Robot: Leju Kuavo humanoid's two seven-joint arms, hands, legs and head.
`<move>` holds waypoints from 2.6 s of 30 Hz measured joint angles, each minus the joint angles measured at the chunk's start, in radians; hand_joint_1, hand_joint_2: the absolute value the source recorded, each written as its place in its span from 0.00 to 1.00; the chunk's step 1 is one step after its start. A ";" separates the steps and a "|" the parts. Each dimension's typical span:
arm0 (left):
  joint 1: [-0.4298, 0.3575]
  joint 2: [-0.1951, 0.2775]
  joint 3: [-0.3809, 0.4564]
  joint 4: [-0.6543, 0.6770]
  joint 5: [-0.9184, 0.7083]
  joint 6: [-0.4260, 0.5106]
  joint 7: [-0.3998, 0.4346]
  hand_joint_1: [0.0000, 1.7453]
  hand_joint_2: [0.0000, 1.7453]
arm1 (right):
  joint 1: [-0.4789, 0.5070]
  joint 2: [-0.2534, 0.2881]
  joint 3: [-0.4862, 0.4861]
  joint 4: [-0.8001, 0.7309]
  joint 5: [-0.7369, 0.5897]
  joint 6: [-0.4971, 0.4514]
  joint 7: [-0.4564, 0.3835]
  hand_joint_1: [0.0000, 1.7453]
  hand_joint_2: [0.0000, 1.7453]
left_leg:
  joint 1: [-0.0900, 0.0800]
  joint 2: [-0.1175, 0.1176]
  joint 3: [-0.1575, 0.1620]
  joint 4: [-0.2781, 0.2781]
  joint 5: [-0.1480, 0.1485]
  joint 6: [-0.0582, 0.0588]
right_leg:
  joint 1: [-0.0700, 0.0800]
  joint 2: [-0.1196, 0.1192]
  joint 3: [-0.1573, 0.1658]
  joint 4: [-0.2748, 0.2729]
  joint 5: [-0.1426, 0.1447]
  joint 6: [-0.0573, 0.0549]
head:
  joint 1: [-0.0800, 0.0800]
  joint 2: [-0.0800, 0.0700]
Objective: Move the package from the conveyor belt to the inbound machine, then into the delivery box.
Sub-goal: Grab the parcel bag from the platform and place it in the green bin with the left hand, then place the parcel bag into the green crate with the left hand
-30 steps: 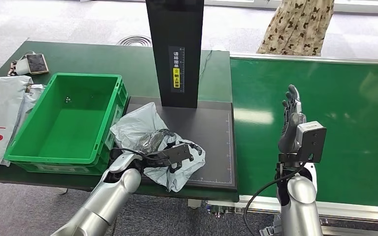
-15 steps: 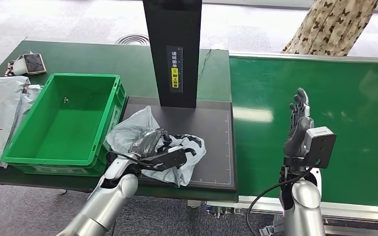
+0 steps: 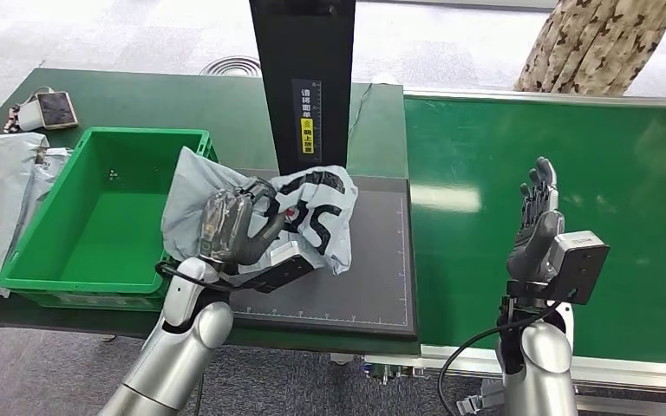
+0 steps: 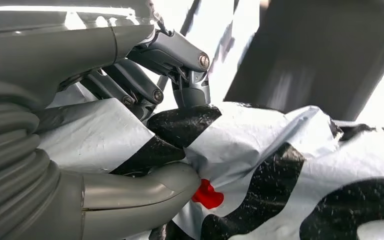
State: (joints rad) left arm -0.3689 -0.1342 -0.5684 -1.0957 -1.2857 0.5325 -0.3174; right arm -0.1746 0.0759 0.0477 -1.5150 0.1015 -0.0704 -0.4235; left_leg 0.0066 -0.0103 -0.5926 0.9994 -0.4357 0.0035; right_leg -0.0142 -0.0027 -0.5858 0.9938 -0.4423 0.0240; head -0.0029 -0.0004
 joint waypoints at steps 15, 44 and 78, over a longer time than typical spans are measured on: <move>-0.011 0.040 0.229 -0.383 -0.222 0.139 0.197 1.00 1.00 | 0.013 -0.005 -0.001 0.000 -0.006 -0.010 -0.013 0.00 0.00 | 0.000 0.000 0.000 0.000 0.000 0.000 | 0.000 0.000 -0.001 0.000 0.000 0.000 | 0.000 0.000; -0.498 0.225 0.528 0.579 -0.276 -0.482 0.747 0.00 1.00 | 0.002 0.006 0.004 0.017 0.077 0.037 0.049 0.00 0.00 | 0.001 0.002 -0.003 0.000 0.001 -0.001 | 0.001 0.002 -0.003 0.001 0.001 -0.001 | 0.000 0.000; -0.340 0.149 0.664 0.335 0.329 0.032 0.161 0.00 0.00 | 0.024 0.013 0.006 0.000 0.089 0.015 0.053 0.00 0.00 | 0.000 0.003 -0.002 0.000 0.000 0.000 | -0.001 0.003 -0.004 0.001 0.000 -0.001 | 0.000 0.000</move>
State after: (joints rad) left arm -0.7085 0.0148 0.0954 -0.7608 -0.9567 0.5642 -0.1566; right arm -0.1509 0.0886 0.0533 -1.5148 0.1901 -0.0553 -0.3703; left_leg 0.0062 -0.0073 -0.5949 0.9995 -0.4358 0.0032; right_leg -0.0149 0.0004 -0.5898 0.9946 -0.4422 0.0229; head -0.0031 -0.0004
